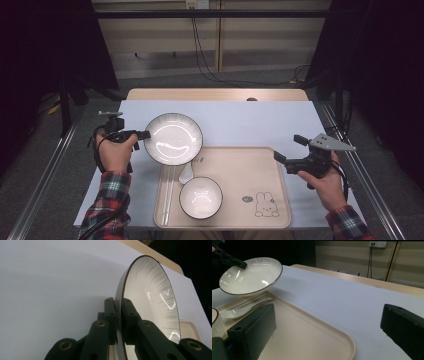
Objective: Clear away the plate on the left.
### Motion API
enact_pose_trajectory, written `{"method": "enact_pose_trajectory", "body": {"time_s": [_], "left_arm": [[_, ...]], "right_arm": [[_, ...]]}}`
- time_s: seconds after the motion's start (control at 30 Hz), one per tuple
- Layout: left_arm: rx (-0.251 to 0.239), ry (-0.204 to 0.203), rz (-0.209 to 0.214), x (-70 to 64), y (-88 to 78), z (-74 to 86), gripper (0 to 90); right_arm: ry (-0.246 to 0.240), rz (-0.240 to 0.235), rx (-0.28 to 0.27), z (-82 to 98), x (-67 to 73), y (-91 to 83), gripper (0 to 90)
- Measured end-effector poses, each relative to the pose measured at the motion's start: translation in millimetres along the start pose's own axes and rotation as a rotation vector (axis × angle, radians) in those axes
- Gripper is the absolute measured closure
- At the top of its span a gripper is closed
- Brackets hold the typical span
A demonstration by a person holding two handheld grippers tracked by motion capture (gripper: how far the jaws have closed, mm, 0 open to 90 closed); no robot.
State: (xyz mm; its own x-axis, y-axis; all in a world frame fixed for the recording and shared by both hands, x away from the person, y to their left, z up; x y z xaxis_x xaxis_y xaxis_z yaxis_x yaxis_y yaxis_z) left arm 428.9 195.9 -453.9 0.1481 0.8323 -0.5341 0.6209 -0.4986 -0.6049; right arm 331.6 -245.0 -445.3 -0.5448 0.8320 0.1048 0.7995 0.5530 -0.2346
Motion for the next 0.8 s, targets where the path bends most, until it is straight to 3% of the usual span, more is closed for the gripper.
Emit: {"method": "enact_pose_trajectory", "body": {"time_s": [0.2, 0.27, 0.5, 0.6, 0.8], "left_arm": [[0.008, 0.025, 0.045, -23.7, 8.9, 1.5, 84.8], [0.017, 0.029, 0.076, -33.1, 13.0, 3.4, 84.8], [0.042, 0.070, 0.121, -61.5, 24.9, 8.5, 84.7], [0.053, 0.078, 0.149, -74.7, 27.1, 10.6, 84.7], [0.070, 0.103, 0.189, -97.0, 29.8, 14.1, 84.8]], "right_arm": [[0.028, -0.023, 0.052, -1.1, 9.2, 14.3, 0.0], [0.030, -0.034, 0.052, -3.0, 9.9, 17.1, 0.0], [0.053, -0.048, 0.050, -10.4, 16.3, 27.9, 0.9], [0.048, -0.012, 0.037, -15.4, 14.8, 32.6, 2.8], [0.079, -0.023, 0.038, -22.4, 17.5, 41.1, 6.1]]}}
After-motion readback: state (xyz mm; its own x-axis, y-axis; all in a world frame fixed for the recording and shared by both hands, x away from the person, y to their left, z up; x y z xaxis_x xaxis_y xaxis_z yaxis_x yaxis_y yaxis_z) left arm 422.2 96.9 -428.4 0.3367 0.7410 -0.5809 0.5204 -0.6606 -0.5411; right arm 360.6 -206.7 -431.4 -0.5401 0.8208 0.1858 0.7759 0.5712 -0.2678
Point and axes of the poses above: each handheld gripper's, and its own axes: y roughly forward along the jaws, z roughly out of its underside, x roughly to its left, the point moved 8 cm from there along y, roughly forward along the jaws, and after that the axes turned 4 degrees about -x, right-handed, at the moved point
